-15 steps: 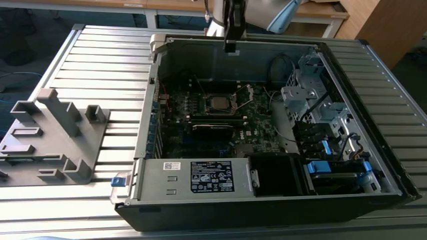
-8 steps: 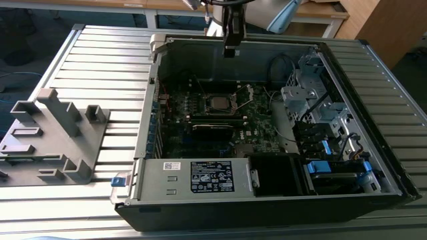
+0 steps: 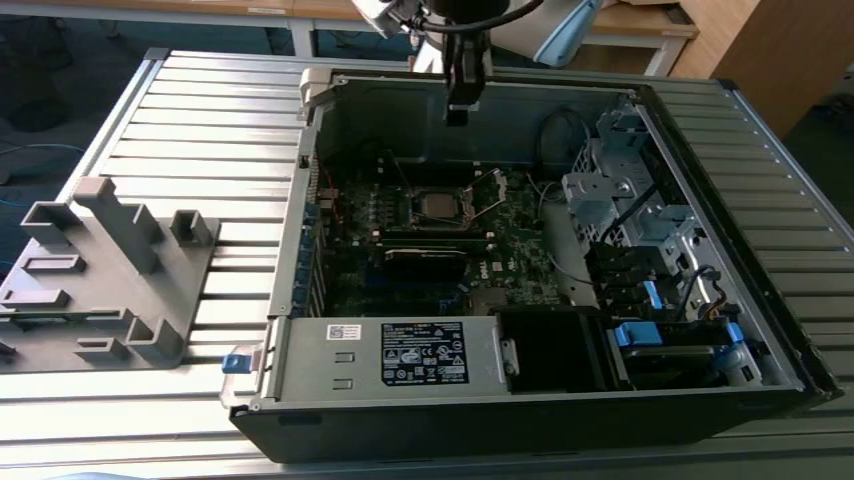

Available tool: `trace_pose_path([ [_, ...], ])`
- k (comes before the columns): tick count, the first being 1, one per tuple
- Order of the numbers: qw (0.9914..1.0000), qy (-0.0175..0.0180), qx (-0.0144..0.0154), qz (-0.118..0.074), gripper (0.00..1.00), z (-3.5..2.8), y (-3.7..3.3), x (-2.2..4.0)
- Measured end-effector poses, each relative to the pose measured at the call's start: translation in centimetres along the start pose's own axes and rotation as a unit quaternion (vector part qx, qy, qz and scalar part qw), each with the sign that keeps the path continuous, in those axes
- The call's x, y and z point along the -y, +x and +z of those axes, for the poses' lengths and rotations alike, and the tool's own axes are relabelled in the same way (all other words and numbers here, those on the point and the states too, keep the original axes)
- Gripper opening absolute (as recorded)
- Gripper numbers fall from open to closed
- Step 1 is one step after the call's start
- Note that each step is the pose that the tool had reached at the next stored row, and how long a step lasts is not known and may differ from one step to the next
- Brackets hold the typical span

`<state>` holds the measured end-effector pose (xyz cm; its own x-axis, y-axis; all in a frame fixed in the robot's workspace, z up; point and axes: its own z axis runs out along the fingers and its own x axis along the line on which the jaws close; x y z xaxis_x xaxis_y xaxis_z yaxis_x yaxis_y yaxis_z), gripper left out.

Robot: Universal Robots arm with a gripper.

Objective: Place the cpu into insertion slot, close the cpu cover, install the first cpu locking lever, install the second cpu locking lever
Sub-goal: 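Place the cpu into insertion slot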

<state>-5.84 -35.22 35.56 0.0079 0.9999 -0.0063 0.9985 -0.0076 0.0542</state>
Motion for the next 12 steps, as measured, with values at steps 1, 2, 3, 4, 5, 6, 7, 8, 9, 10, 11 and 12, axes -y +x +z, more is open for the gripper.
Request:
trace_pose_path([
  [1,1.00000,0.0002,0.0003,0.000,0.11,-0.07,0.00,-0.01],
  [2,1.00000,0.0001,0.0002,0.000,0.11,-0.30,0.00,-0.02],
  [3,1.00000,0.0000,0.0000,0.000,0.11,-0.66,0.00,-0.04],
  [4,1.00000,0.0000,0.0001,0.000,0.11,-1.04,-0.01,-0.06],
  [5,1.00000,0.0000,0.0000,0.000,0.11,-1.44,-0.01,-0.08],
  [6,1.00000,0.0001,0.0000,0.000,0.11,-1.61,-0.01,-0.09],
  [7,1.00000,0.0000,-0.0001,0.000,0.11,-1.60,-0.01,-0.09],
  [8,1.00000,-0.0001,-0.0001,0.000,0.11,-1.61,-0.01,-0.09],
  [9,1.00000,0.0000,-0.0001,0.000,0.11,-1.63,-0.01,-0.09],
  [10,1.00000,0.0000,0.0000,0.000,0.11,-1.64,-0.01,-0.09],
  [11,1.00000,0.0000,0.0000,0.000,0.11,-1.65,-0.01,-0.09],
  [12,1.00000,0.0000,-0.0003,0.000,0.11,-1.65,-0.01,-0.09],
])
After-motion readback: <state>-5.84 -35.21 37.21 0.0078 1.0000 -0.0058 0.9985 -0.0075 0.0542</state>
